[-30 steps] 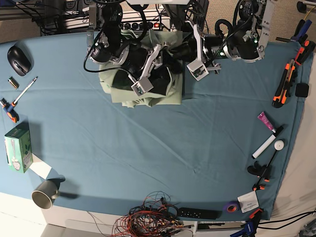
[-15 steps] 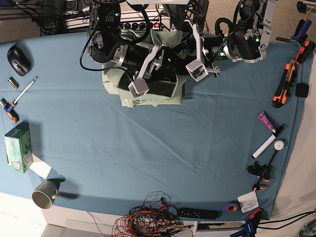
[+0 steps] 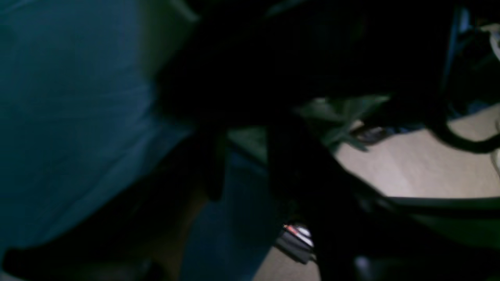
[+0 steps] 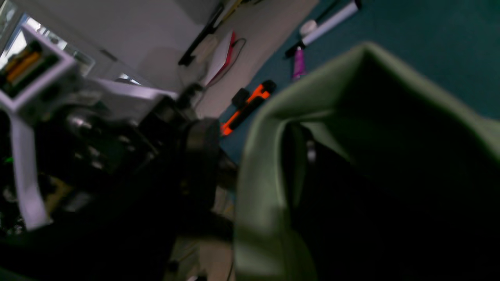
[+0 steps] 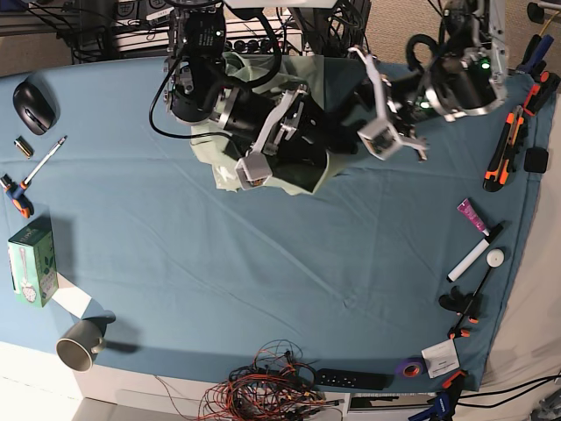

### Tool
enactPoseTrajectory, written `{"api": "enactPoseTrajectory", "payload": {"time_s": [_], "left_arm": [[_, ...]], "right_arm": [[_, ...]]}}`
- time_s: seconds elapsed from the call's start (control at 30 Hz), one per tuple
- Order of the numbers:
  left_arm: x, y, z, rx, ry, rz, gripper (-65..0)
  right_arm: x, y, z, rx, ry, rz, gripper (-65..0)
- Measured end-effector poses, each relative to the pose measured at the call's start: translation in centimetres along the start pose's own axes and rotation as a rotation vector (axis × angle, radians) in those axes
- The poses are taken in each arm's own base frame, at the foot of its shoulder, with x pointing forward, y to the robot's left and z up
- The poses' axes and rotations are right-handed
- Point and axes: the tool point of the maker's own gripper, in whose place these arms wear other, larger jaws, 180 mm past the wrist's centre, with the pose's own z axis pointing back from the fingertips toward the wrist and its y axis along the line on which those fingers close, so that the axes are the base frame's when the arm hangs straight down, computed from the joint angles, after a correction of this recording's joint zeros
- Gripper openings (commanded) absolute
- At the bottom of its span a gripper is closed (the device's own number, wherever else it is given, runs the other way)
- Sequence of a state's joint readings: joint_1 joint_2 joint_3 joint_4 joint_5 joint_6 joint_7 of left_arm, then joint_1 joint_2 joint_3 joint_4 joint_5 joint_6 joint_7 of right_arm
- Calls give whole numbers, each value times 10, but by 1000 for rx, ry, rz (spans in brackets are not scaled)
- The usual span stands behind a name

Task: Fold the T-shirt properly
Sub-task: 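Lift and flip the green shirt bundle over with both grippers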

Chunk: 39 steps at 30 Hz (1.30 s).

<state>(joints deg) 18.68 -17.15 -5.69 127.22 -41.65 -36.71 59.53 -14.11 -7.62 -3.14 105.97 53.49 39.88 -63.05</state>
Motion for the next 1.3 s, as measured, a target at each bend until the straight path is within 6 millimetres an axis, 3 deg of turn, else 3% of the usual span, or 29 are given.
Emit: {"api": "enactPoseTrajectory", "payload": {"time_s": [0.07, 0.13, 0.3, 0.67, 1.13, 1.3], "left_arm": [[9, 10, 7, 32, -52, 19, -465], [20, 11, 10, 29, -93, 3, -465], [15, 10, 10, 26, -71, 4, -465], [10, 13, 14, 29, -44, -17, -465], [-2, 16, 18, 44, 2, -35, -465], [-2, 17, 19, 44, 2, -37, -465]], "right_arm": [[-26, -18, 5, -90, 148, 38, -379], [-45, -21, 8, -111, 212, 31, -379], [-36, -23, 4, -118, 192, 58, -379], [-46, -24, 7, -130, 250, 65, -373], [-1, -6, 26, -205, 211, 285, -373], [31, -6, 44, -331, 164, 458, -374]]}}
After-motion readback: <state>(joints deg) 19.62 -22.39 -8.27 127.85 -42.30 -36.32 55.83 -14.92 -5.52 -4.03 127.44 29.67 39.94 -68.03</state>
